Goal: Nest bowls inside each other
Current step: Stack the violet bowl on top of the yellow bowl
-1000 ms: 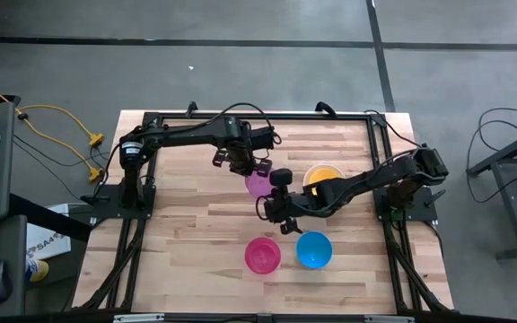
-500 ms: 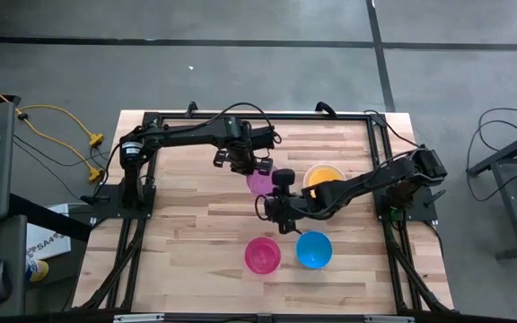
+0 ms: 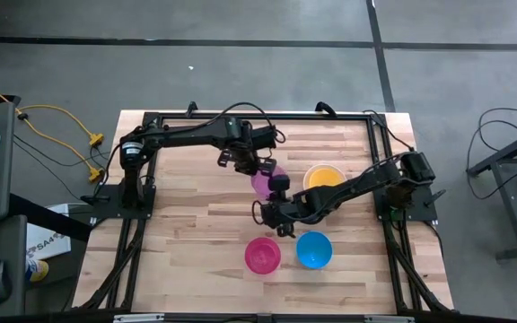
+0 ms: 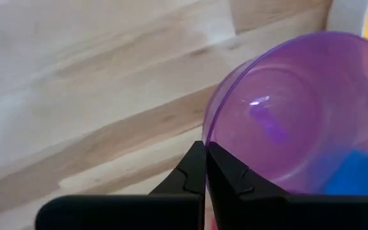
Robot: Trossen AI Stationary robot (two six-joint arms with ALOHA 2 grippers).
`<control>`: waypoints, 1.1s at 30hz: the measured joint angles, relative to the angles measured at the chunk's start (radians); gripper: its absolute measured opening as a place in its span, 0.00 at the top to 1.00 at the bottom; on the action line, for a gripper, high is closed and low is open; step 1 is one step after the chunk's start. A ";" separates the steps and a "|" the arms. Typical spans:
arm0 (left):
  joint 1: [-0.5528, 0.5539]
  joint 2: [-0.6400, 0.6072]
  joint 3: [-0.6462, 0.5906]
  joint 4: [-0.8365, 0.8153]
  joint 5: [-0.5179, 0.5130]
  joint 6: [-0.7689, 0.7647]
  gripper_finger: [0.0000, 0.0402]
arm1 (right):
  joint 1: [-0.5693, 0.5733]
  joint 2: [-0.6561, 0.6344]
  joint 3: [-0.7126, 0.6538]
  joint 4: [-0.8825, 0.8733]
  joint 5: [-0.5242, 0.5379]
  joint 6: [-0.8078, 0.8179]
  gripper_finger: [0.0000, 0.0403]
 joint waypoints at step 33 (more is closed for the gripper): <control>-0.135 0.000 0.000 -0.153 -0.042 0.362 1.00 | 0.197 -0.068 0.019 -0.122 0.134 -0.057 0.77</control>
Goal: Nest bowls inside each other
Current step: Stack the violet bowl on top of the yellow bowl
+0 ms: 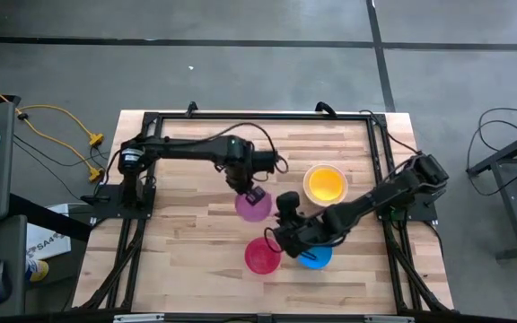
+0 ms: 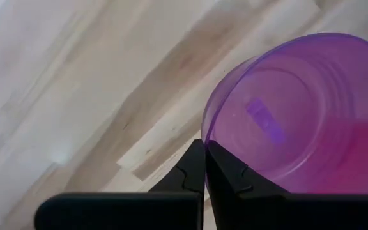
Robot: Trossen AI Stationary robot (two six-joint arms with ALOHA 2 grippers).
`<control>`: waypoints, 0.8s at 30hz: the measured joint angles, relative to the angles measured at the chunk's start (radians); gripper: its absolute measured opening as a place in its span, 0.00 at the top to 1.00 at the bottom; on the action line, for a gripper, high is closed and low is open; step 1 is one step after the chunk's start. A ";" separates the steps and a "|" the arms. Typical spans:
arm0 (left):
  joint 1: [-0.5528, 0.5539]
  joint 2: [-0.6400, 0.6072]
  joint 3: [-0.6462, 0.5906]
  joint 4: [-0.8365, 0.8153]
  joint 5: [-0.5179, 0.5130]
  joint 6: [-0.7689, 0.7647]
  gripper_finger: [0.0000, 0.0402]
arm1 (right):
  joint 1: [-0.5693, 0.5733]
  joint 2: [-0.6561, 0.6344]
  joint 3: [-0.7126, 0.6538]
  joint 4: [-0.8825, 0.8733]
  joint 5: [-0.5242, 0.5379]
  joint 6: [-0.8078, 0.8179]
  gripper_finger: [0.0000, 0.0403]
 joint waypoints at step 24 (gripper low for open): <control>-0.106 -0.005 0.000 0.126 0.009 0.306 1.00 | 0.029 -0.035 0.000 0.056 -0.183 -0.074 0.77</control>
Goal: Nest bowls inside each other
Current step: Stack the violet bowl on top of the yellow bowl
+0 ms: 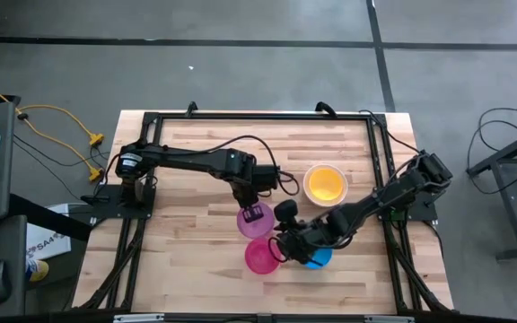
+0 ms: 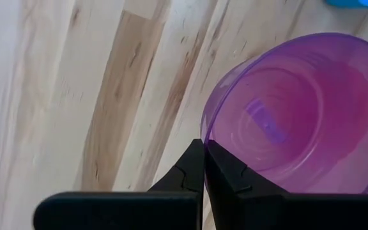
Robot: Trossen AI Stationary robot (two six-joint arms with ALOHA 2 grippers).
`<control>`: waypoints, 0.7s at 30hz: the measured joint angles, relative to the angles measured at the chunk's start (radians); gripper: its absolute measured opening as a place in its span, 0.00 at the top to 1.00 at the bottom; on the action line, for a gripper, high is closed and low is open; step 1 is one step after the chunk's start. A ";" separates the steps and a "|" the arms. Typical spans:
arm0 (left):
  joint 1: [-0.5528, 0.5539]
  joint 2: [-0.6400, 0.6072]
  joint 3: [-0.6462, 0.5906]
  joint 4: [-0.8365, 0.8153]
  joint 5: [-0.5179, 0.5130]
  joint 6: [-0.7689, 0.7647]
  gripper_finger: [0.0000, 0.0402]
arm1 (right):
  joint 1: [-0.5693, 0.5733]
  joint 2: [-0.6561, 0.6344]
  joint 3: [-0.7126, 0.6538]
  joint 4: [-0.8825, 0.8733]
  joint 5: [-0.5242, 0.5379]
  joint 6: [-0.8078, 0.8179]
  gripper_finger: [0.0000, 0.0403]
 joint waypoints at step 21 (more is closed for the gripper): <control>0.000 0.000 0.000 0.018 0.000 0.086 1.00 | 0.012 0.000 0.000 0.010 -0.094 -0.035 0.77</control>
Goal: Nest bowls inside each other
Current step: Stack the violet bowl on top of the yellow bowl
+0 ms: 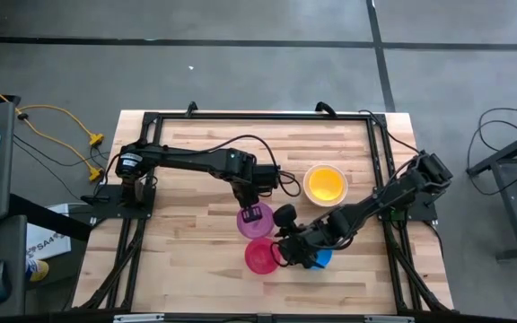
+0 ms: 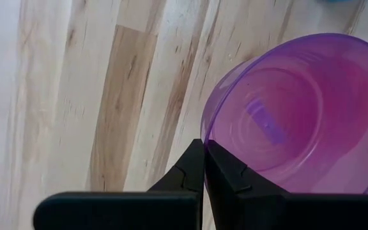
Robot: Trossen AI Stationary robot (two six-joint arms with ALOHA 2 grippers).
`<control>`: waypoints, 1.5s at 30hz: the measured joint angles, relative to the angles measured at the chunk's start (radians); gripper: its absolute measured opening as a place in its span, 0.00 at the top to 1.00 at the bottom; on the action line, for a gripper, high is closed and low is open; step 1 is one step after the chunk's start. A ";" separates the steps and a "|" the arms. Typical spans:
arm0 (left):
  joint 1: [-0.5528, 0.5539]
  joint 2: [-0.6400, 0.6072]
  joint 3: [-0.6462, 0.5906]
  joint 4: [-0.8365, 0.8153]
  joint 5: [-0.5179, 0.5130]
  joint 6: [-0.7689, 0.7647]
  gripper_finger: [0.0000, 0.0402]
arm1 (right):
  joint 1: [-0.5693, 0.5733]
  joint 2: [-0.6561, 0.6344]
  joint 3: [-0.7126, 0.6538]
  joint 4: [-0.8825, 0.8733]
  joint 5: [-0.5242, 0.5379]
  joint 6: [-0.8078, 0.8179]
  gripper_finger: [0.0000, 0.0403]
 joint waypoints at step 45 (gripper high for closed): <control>-0.022 0.000 0.000 -0.015 0.020 0.013 1.00 | -0.065 0.000 0.000 0.031 -0.053 0.072 0.77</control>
